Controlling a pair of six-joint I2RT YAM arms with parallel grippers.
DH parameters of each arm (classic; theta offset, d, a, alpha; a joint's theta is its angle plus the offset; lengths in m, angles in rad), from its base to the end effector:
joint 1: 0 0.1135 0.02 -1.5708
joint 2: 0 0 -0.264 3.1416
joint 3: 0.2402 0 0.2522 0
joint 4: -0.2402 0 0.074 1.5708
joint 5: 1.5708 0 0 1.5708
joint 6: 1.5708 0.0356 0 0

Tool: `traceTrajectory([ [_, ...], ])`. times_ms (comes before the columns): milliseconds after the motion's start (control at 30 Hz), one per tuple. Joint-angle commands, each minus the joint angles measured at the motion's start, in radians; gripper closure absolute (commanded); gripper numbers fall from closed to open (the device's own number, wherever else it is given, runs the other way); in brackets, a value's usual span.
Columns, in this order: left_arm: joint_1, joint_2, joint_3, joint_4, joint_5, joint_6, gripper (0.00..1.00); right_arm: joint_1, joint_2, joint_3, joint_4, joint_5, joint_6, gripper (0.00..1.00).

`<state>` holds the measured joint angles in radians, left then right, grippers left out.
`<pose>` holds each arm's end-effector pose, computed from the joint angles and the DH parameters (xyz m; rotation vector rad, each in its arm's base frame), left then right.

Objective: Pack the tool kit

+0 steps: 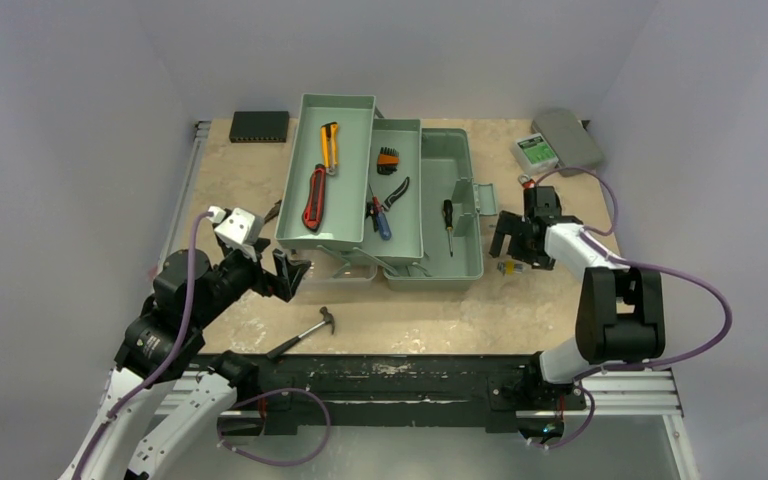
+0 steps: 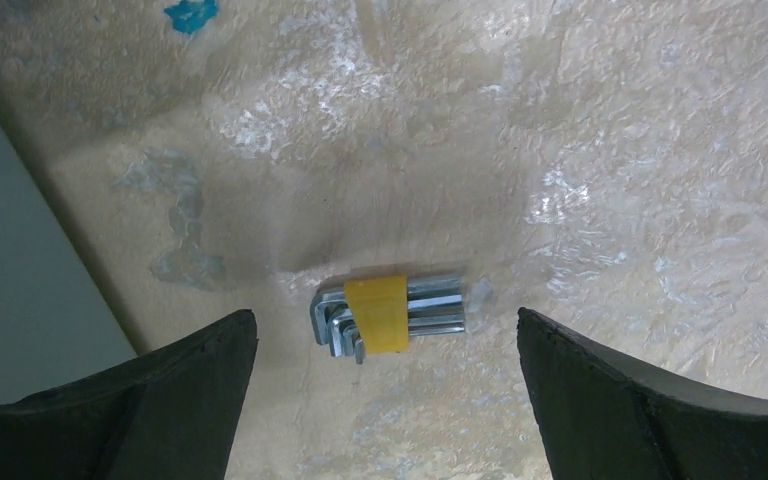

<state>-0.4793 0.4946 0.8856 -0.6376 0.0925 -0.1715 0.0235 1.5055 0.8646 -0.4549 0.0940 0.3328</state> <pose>0.0849 -0.0478 0.3609 0.3494 1.8170 -0.5419 0.2850 0.0034 0.1812 0.4393 2.6216 -0.0090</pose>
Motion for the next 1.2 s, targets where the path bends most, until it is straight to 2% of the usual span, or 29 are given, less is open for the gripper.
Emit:
traceTrajectory([
  [0, -0.003, 0.008, 0.009, 0.023, -0.005, 0.011, 0.05, 0.008, 0.036, 0.006, 0.044, -0.014, -0.058, 0.02],
  [367, -0.004, 0.009, 0.009, 0.025, -0.002, 0.010, 0.05, 0.038, 0.120, 0.026, 0.011, 0.021, -0.045, 0.06],
  [600, -0.003, 0.006, 0.010, 0.027, 0.001, 0.010, 0.05, 0.060, 0.134, 0.034, -0.005, 0.034, -0.031, 0.13],
  [867, -0.004, 0.007, 0.009, 0.025, 0.001, 0.010, 0.05, 0.061, 0.129, 0.030, -0.004, 0.037, -0.019, 0.44],
  [1167, -0.003, 0.008, 0.009, 0.024, 0.001, 0.010, 0.05, 0.061, 0.061, 0.019, -0.009, 0.040, -0.004, 0.56],
])
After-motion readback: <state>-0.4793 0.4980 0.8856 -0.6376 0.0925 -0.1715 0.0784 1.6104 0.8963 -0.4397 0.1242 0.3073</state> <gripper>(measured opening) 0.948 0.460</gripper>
